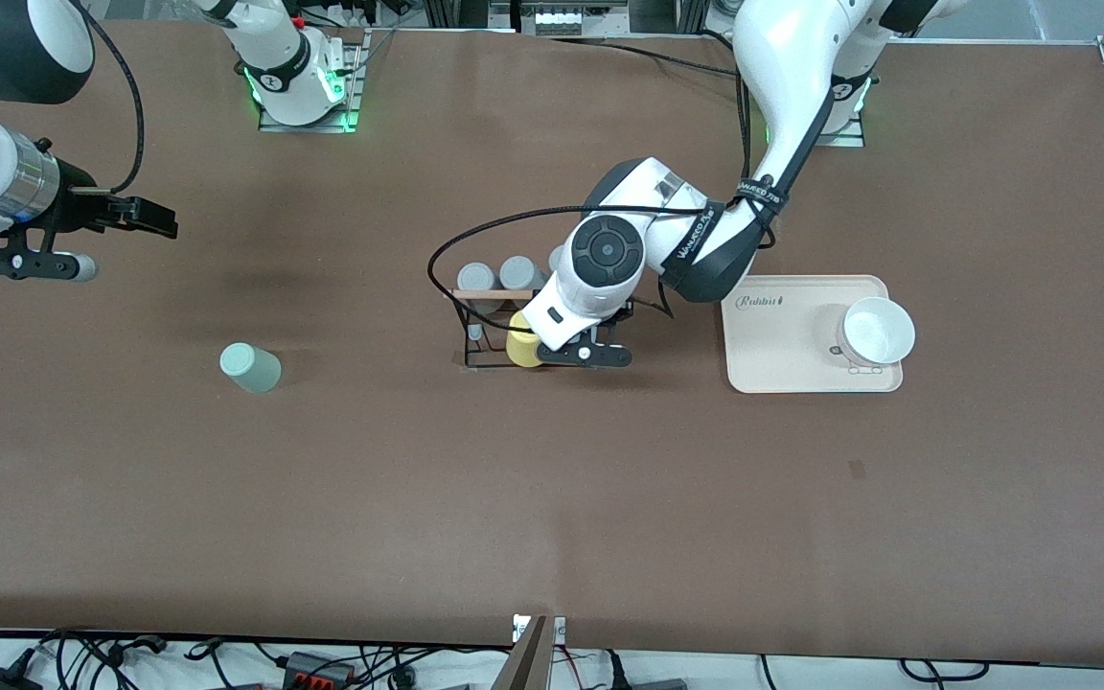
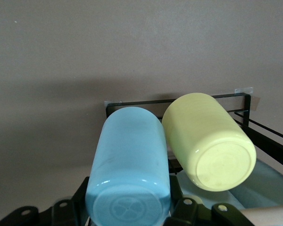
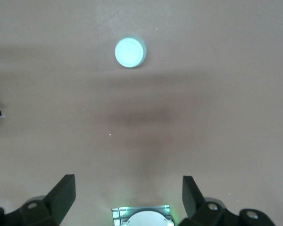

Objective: Hang scattered cups on rack with three cups
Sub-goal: 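Hang the blue cup on the rack while the right gripper reaches out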

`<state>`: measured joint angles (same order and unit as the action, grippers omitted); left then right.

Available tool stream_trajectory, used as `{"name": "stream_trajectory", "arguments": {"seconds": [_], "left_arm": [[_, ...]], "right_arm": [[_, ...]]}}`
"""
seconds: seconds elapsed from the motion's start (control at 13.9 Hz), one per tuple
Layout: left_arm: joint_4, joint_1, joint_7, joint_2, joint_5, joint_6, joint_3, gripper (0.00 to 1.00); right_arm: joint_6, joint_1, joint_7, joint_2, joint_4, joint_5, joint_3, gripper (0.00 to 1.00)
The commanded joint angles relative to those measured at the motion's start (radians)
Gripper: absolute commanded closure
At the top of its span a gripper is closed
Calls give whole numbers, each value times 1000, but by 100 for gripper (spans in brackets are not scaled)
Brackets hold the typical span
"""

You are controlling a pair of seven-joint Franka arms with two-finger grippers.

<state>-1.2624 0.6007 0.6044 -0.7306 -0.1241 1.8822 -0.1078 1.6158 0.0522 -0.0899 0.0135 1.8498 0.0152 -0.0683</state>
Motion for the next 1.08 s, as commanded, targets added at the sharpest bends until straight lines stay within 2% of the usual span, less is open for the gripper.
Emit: {"name": "stream_trajectory", "arguments": {"seconds": [0.0,0.07,0.14,0.36,0.65,0.86,1.01], "left_arm": [[40,17,-2,-27,-3,-14,10,56],[40,16,-2,-27,-3,-14,10,35],[40,16,0,-24,-3,-14,13,0],[41,5,-2,9,-5,-26,16,0],[41,-2,-3,75,-5,-124,20,0],[41,-48,-2,134,0,-176,23,0],[40,-131,-6,164,4,-176,23,0]], "right_arm": [[88,5,21,23,71,3,-1,0],[108,5,21,23,83,3,-1,0],[128,5,21,23,94,2,-1,0],[226,3,21,26,158,3,-1,0],[387,-2,21,8,232,3,-4,0],[467,-12,21,-24,249,3,-5,0],[542,-14,21,-39,275,3,-5,0]]}}
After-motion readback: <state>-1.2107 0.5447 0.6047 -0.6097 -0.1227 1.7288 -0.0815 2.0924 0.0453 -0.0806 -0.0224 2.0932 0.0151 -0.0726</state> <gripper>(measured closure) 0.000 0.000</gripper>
